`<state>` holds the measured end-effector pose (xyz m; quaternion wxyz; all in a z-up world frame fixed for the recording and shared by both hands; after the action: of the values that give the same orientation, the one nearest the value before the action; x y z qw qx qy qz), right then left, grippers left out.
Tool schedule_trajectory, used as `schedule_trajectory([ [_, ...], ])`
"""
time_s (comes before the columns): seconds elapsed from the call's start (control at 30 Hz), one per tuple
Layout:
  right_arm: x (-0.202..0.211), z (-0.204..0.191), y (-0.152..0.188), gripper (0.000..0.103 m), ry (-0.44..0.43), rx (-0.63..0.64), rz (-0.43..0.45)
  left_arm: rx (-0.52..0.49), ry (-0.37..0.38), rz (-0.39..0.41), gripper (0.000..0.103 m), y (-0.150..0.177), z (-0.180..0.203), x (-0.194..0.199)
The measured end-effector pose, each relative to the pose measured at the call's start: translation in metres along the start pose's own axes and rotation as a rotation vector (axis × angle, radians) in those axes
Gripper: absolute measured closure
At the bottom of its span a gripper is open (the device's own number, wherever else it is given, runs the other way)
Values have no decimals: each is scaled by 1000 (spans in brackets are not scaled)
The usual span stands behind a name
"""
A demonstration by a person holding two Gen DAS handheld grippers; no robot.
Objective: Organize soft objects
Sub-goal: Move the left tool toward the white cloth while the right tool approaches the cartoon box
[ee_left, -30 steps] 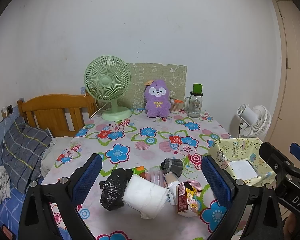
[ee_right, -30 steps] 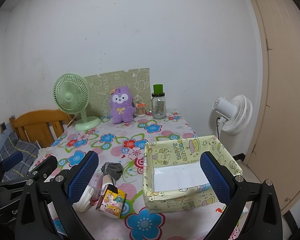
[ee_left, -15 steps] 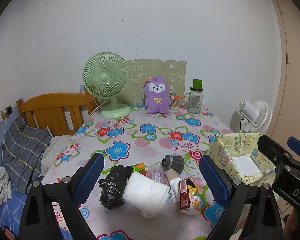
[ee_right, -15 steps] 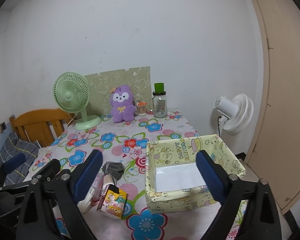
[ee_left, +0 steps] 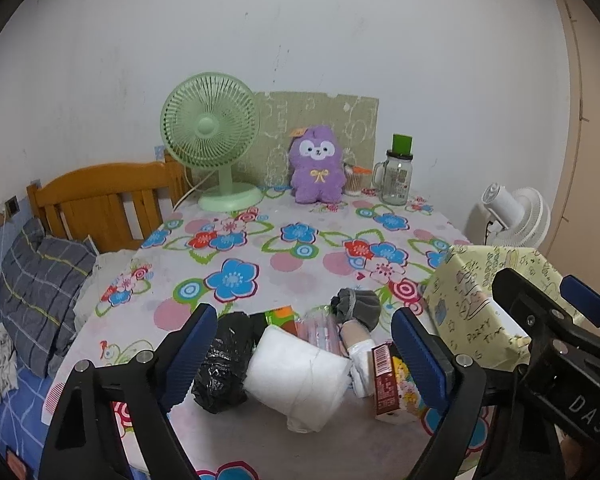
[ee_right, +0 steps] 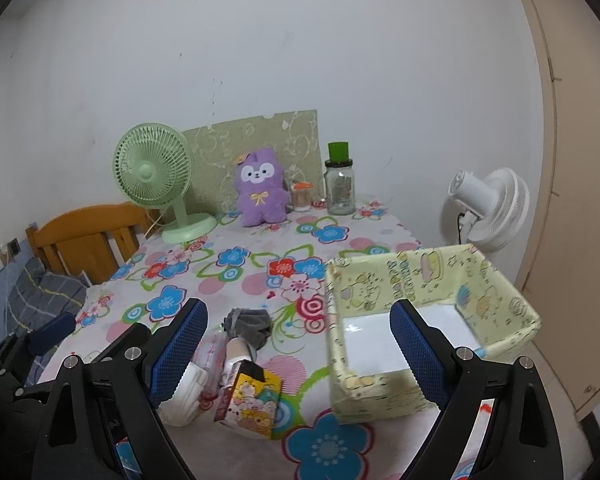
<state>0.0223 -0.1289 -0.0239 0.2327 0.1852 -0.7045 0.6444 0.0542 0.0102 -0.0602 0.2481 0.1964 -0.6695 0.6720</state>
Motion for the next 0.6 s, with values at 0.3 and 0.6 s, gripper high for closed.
schedule_trajectory([
  [0.3, -26, -15, 16, 9, 20, 3, -56, 13, -13, -62, 18, 16, -13, -25],
  [0.6, -46, -31, 30, 10, 70, 41, -77, 9, -32, -140, 21, 33, -19, -54],
])
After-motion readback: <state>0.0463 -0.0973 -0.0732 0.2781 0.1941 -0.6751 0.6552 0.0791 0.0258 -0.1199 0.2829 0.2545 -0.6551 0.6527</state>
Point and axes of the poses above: each gripper's, at about its wrist camera, not at the fingertips, and x roughly against the way its jaws point, z to its right, y to its underside, the point moved 1 cm from there along -x, roughly the way its jaws point, and after that the axes turned 5 degrees about -z, right-handed, at the moved point
